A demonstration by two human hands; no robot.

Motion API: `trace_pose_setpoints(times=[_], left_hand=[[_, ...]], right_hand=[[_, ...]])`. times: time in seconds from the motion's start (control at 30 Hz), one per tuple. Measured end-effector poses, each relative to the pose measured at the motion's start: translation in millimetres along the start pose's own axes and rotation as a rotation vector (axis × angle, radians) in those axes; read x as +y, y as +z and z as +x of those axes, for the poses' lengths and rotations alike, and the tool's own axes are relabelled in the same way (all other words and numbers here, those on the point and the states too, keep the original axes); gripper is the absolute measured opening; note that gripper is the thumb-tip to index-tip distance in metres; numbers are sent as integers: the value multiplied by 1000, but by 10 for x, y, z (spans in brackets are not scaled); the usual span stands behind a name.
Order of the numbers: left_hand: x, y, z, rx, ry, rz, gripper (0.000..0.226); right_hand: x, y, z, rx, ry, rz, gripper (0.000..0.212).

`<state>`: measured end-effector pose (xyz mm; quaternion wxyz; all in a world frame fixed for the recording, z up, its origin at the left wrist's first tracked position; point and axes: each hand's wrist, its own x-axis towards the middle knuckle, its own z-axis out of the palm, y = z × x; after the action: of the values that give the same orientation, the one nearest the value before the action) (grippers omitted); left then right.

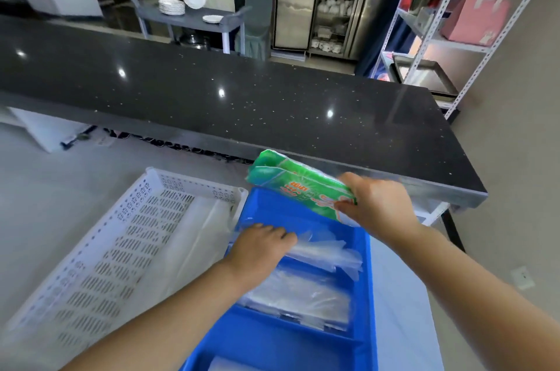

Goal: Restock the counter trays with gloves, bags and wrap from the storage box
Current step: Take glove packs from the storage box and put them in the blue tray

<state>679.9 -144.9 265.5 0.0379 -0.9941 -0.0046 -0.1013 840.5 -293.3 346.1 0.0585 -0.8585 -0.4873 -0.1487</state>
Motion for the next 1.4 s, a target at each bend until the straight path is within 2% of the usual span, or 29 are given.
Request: trace_pose_setpoints(times=[0.13,0.23,0.47,0.57,0.67,0.73,0.83,0.9,1.0,1.13,1.27,1.33,1.4], left_hand=[[86,-45,-272,145,57,42,22],[128,-43,-411,227,51,27,20],[238,-125,-568,189,37,-60,18],[245,-177,-553,176,21,-74,17],[257,-189,-531,175,16,-91,19],[267,-188,-522,171,17,-95,19],[282,-172,-513,154,32,-95,19],[292,-162,-490,127,40,-100,24],[294,-162,-459,97,33,-95,28],[293,-128,-391,52,22,-69,36],[195,-199,-202,3,-67,-88,34],[113,-251,-99,-7,-133,-102,29],[57,-239,-24,11,-191,-213,16]], right_hand=[[-92,311,176,-238,-35,-58,32],[-62,456,229,-344,-17,-7,32],[-88,655,361,-560,-73,62,39],[-103,717,400,-501,-47,-24,56],[-94,775,373,-354,-62,-104,73],[-101,781,321,-246,-77,-112,69],[-92,790,221,-83,-82,-94,45],[-103,825,160,-44,-72,-74,39],[-144,857,132,-61,-137,26,37],[-43,816,139,-218,-79,216,38],[-22,519,34,-176,18,544,24],[-63,326,-57,-292,38,796,22],[-123,171,-176,-464,-14,883,41]])
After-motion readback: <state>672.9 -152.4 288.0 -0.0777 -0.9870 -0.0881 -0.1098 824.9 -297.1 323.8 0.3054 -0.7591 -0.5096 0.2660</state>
